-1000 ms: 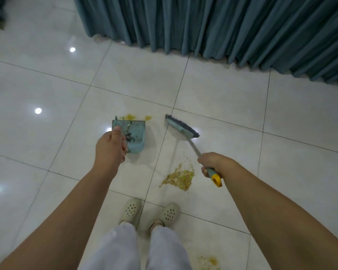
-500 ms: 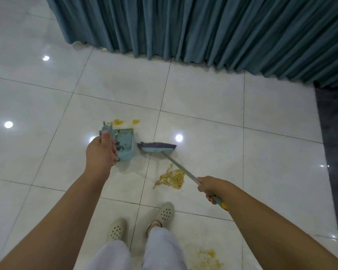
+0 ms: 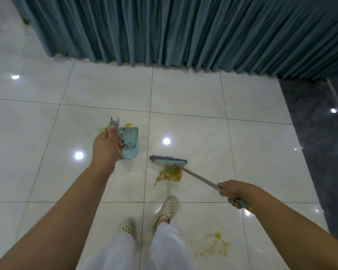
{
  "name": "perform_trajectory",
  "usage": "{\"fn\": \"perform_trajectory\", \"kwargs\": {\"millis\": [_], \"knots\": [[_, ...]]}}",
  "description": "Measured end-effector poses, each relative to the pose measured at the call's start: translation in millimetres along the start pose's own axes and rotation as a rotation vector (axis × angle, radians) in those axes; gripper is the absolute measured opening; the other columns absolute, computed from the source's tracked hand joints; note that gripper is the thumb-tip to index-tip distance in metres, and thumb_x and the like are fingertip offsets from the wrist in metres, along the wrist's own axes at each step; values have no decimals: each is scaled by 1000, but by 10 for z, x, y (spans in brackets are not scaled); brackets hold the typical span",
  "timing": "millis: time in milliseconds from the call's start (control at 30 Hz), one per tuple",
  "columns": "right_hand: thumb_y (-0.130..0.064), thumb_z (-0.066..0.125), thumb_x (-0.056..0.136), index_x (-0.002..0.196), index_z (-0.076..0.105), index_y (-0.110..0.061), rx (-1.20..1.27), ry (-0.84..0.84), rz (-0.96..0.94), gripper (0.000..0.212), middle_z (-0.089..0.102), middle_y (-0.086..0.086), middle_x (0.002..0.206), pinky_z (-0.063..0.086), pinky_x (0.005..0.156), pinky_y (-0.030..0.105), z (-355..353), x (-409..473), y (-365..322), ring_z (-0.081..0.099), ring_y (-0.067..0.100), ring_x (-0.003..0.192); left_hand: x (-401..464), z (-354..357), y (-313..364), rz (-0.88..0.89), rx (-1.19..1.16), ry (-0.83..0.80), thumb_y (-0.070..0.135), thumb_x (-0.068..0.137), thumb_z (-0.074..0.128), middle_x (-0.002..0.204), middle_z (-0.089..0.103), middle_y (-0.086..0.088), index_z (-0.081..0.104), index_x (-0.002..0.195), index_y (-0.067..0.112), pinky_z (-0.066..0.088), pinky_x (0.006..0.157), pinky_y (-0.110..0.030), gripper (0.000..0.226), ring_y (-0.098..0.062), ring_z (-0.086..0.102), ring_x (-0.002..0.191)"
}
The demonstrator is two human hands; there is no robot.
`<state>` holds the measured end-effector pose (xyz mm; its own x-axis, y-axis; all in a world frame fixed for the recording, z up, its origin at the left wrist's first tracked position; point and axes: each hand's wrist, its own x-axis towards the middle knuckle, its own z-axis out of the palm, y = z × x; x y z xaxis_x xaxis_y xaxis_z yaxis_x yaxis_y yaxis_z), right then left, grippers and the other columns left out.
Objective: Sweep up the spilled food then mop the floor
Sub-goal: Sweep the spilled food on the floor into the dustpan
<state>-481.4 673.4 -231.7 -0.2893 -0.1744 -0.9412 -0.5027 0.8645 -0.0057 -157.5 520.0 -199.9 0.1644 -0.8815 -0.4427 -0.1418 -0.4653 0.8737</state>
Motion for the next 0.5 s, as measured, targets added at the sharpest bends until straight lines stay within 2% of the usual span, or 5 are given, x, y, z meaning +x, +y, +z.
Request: {"fn": "perform_trajectory", "kwargs": {"millis": [133,267,400,500], "knots": [[-17,40,101,144,39,-22,176,34,31,43,44,6,68,34,39,17,13,-51,131,37,12,50,-83,-82,-30,5,4,-28,44,100,38,60,48,-2,54,77,10,32,35,-14,44,-13,40,45],[-18,43,102,145,40,-19,369,64,40,43,44,7,67,35,33,13,41,107,140,36,12,49,-127,-166,-93,8,12,-47,46,98,39,52,48,2,57,81,8,31,36,-15,45,-7,38,35],[-18,45,101,140,43,-12,470,57,84,39,44,9,67,35,32,12,223,397,117,36,12,49,-123,-213,-177,5,74,-60,47,99,38,56,47,-1,59,89,4,32,42,-21,49,-13,38,42],[-16,42,102,141,39,-15,501,24,114,40,44,9,68,35,32,11,500,481,116,35,13,49,-134,-217,-236,9,106,-76,47,99,37,58,47,-2,59,91,3,33,42,-22,50,-14,38,44]]}}
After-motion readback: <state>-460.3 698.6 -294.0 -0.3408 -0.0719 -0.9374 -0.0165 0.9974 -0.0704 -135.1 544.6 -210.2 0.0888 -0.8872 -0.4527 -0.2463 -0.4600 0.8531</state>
